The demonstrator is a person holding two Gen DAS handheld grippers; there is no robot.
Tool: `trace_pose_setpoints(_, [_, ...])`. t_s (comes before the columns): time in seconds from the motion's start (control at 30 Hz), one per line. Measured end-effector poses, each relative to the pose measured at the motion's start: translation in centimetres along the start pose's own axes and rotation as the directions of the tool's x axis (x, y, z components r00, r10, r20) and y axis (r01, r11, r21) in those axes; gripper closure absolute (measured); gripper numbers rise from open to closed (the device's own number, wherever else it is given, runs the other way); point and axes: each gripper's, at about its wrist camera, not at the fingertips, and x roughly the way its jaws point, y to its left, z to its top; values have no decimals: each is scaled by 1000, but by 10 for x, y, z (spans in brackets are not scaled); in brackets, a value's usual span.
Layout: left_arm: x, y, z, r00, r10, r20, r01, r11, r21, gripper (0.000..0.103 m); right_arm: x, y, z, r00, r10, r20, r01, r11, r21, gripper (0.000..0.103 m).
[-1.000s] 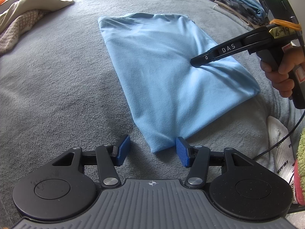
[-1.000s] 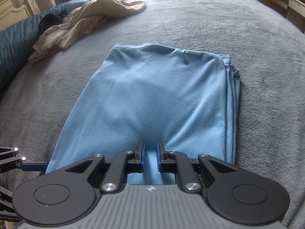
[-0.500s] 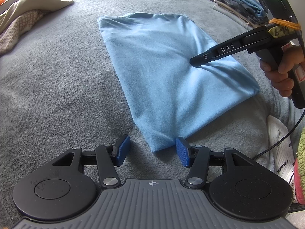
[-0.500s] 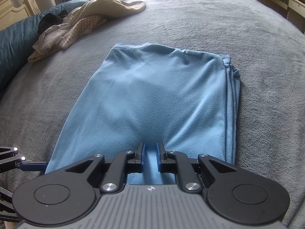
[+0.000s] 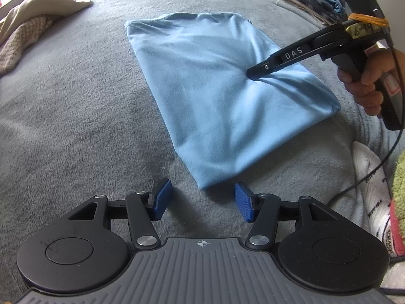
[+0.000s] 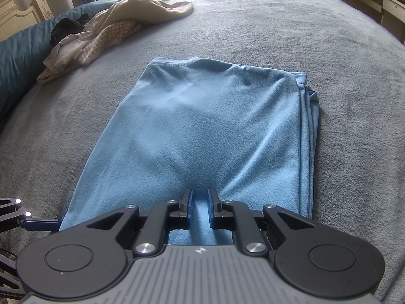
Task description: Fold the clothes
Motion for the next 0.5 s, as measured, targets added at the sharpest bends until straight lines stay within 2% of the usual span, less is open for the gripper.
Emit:
trace_pose_setpoints(0.13, [-9,6,-3,1000,-13,-6,13,999,-33,48,-1,-1,0,1000,2,4,-2,1000,12,90])
trace_pose_setpoints(0.2, [-17,13,-3,1000,16,12,-15,998,-60,48,-4,-3,1,1000,9,16,-9,1000,21,90])
trace_pose_setpoints(0.3, [-31,19,2,997,55,59,-50,996,-79,48,-22,-10,3,996,25,83,-28,999,32,84])
trace_pose_setpoints(0.43, [-41,8,21,987,25,157,-22,999,-23,49,-47,-17,4,988,93,121,-91,996,-18,84])
trace_pose_setpoints(0.5, [-32,-4,31,985,-10,174,4,999,36,51,-51,-16,-1,989,114,98,-108,992,-67,84])
